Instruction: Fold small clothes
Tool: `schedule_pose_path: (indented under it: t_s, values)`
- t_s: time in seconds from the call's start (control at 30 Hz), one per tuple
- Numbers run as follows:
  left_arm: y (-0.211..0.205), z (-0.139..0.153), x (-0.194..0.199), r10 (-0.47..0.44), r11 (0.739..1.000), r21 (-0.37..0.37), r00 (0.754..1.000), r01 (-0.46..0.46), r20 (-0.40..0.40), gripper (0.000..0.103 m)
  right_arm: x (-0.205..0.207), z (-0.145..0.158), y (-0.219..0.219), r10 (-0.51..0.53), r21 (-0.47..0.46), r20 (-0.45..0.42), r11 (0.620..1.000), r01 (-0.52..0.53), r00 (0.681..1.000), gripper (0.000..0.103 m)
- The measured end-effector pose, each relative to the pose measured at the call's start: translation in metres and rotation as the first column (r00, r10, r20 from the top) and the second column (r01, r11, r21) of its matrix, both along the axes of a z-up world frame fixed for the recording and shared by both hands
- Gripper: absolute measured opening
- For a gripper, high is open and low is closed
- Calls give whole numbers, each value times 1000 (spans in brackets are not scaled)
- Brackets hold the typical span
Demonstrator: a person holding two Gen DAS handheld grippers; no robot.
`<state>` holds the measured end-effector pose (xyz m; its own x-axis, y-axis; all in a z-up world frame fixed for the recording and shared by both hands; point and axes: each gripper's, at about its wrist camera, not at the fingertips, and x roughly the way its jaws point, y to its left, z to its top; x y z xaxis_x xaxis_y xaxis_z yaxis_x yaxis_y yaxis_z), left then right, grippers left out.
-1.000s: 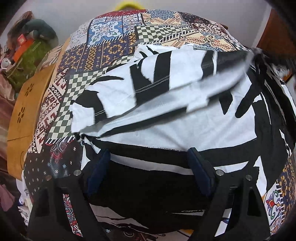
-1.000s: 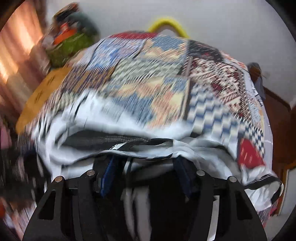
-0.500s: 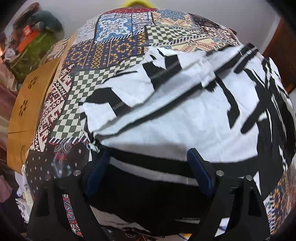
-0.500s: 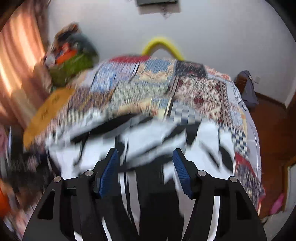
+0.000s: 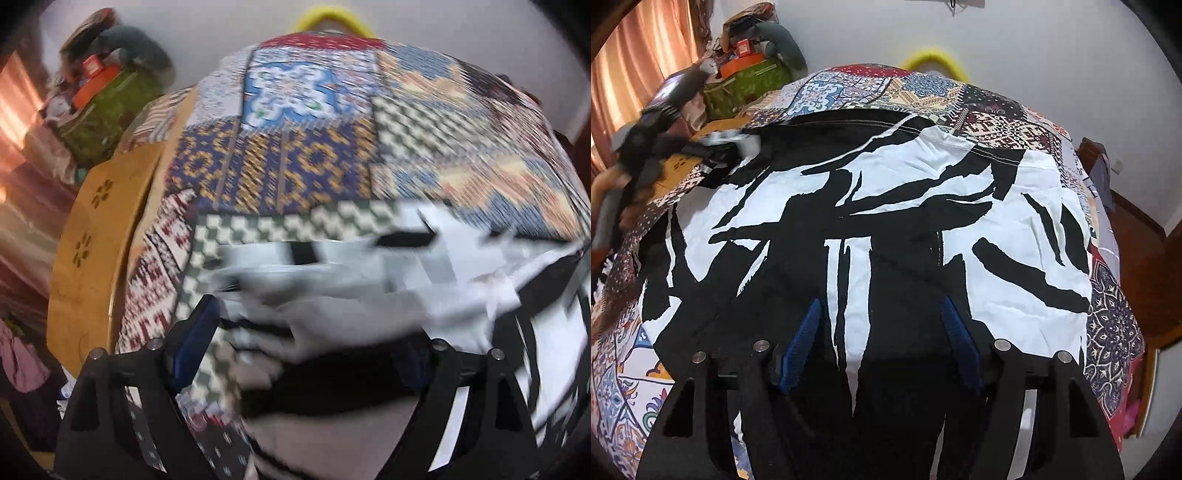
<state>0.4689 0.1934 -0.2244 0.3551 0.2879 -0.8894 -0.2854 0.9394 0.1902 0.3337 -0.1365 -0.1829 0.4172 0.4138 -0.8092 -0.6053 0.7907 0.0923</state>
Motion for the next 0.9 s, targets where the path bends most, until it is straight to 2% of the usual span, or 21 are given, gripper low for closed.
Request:
schedule_pose_path:
  t_s: [0.07,0.17,0.23,0.33,0.4,0.47,0.5,0.57,0.67,0.73,0.83,0.9]
  values:
    - [13,4,12,50,998,31,999,-51,18,86,-1,-1,-2,0,16,-2,1000,0,1000,65]
    - [25,14,10,84,996,-35,996,-82,44,86,0,2,-6,3,54,-9,999,-3,1000,65]
    - [23,19,-2,65,993,-102,996,-59,54,86,2,8,-12,1,98,1,995,-1,1000,65]
    - [3,15,-19,-14,992,-128,1000,18,28,86,13,12,-21,-52,108,26,993,49,998,65]
    - [-14,3,-30,-82,990,-112,996,80,-16,86,27,7,-27,-104,66,34,993,102,994,65]
    - [-23,-10,-45,-107,991,-81,993,104,-41,88,39,-2,-32,-148,9,30,989,148,988,65]
    - [-23,-16,-52,-107,993,-63,993,105,-40,91,46,-9,-39,-181,-17,20,983,181,983,65]
    - [-16,-18,-64,-94,994,-49,995,93,-15,101,51,-11,-53,-220,-3,14,975,221,975,64]
    - [3,-19,-78,-59,998,-35,998,59,-16,101,48,-3,-65,-252,-45,34,966,253,967,62]
    - [15,-18,-85,-21,1000,3,999,21,-27,101,42,2,-70,-273,-102,69,955,279,960,62]
    - [35,-14,-97,53,997,67,998,-50,-46,99,30,9,-82,-271,-82,47,958,275,961,59]
    - [42,-9,-107,55,998,30,998,-55,-30,98,14,13,-91,-268,-21,11,963,268,963,59]
